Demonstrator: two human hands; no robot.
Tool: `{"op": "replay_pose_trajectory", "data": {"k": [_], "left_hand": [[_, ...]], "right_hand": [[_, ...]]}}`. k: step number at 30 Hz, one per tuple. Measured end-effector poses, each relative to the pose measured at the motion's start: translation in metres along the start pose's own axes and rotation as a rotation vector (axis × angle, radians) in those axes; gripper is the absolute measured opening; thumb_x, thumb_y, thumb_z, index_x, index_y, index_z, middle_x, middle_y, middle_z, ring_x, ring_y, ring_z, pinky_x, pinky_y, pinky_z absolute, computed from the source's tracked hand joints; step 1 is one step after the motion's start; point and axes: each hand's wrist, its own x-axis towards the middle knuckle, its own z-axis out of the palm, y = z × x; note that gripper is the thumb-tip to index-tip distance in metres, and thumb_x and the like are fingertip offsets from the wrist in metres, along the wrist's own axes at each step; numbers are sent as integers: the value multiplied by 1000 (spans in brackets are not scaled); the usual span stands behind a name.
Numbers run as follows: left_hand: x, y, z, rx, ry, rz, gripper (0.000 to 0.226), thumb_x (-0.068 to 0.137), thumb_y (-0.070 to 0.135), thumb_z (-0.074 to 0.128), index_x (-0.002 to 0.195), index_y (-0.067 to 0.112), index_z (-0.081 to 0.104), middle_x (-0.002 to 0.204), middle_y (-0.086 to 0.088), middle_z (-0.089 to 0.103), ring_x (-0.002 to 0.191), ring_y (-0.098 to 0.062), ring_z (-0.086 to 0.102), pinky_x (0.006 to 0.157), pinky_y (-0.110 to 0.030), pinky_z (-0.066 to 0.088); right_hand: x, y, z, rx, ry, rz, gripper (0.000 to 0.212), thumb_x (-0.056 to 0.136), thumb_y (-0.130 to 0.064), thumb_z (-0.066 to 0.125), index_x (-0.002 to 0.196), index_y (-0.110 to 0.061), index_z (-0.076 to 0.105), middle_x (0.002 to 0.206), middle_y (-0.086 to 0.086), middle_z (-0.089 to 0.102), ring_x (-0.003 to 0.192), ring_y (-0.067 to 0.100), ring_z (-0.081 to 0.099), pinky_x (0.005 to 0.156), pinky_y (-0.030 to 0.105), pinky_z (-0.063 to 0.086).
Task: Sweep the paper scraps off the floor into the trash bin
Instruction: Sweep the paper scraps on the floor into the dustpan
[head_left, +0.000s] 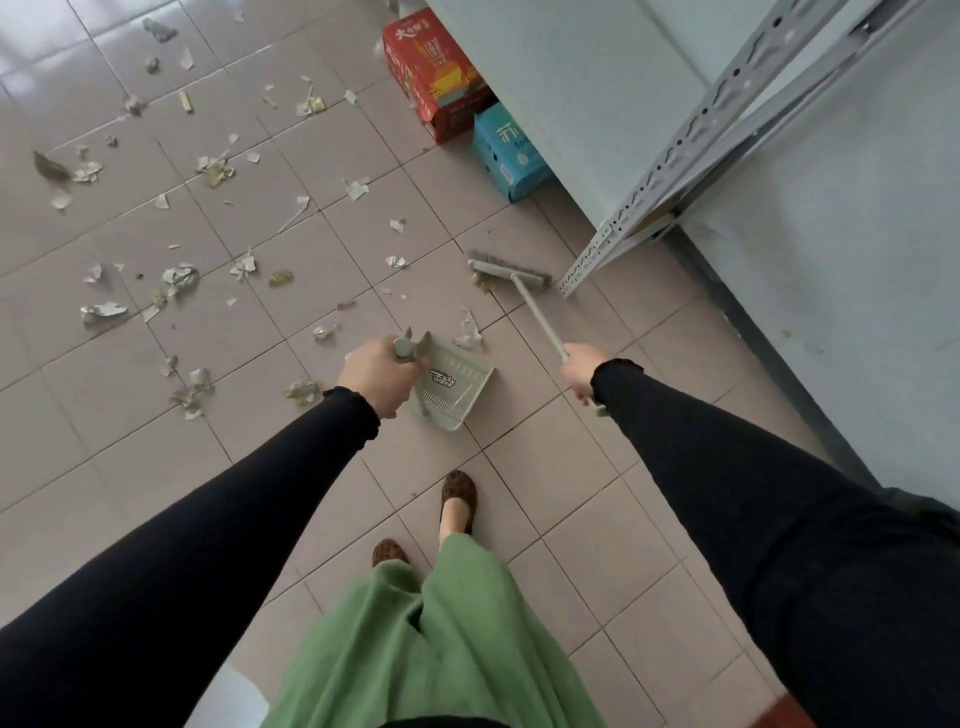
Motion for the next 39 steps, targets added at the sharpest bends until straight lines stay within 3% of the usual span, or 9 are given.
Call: {"op": "replay_pose_trajectory", "data": {"k": [3,6,9,15,18,21,27,33,39], "left_hand": [[2,14,1,-24,-61,-55,15,95,27,57,85,16,52,64,-7,52,51,-18,46,42,-26,39],[-3,18,-1,-87,-134,-139,18,95,32,59,91,21,45,70,-10,54,49,-17,44,40,-25,37],[-8,17,-2,-106,-151,-151,23,94,38,60,96,21,44,76,-12,56,50,-17,43,41,-25,37],[-21,8,2,-129,-126,-141,24,96,35,59,106,16,47,84,-12,59,47,-16,43,39,-24,39],[-28,-1,3,-121,-140,-117,17,97,32,57,103,17,51,88,-11,58,45,-15,42,37,-22,38],[-37,-14,3,-131,-139,-103,12,98,28,54,100,16,54,92,-12,56,47,-15,40,37,-22,37],[-67,-60,-6,-97,-92,-48,23,96,23,58,116,10,58,85,-15,53,44,-15,40,36,-21,38],[-126,-115,-38,-131,-42,-3,6,96,23,59,98,28,62,72,-8,50,46,-16,39,42,-25,39],[-170,-169,-73,-119,7,-2,7,96,26,61,103,27,64,70,-3,51,46,-15,39,42,-27,39]], "right_hand": [[-16,29,12,-149,-80,14,45,94,-2,35,133,-16,50,86,16,59,63,29,54,62,43,57],[-63,59,-2,-52,-185,20,50,98,-10,38,145,-28,45,78,8,51,55,19,46,44,26,43],[-124,83,-25,43,-236,8,52,101,-15,43,150,-31,40,79,4,48,49,9,41,39,21,35],[-128,75,13,63,-97,-27,55,100,-18,40,152,-36,36,78,4,54,55,15,44,42,25,39],[-106,58,38,22,-149,-19,56,98,-19,37,152,-36,36,87,11,62,61,21,46,51,32,45],[-131,69,41,82,-219,-7,54,101,-14,40,153,-30,36,76,1,48,51,12,40,39,22,36],[-205,116,48,319,-193,6,55,101,-20,47,151,-39,35,80,2,50,43,4,40,37,20,37],[-187,80,101,438,-75,-20,55,102,-17,46,153,-32,35,79,3,51,47,7,40,39,21,37],[-174,51,148,469,-45,-24,58,101,-12,43,156,-26,32,76,3,48,50,10,39,39,22,36]]}}
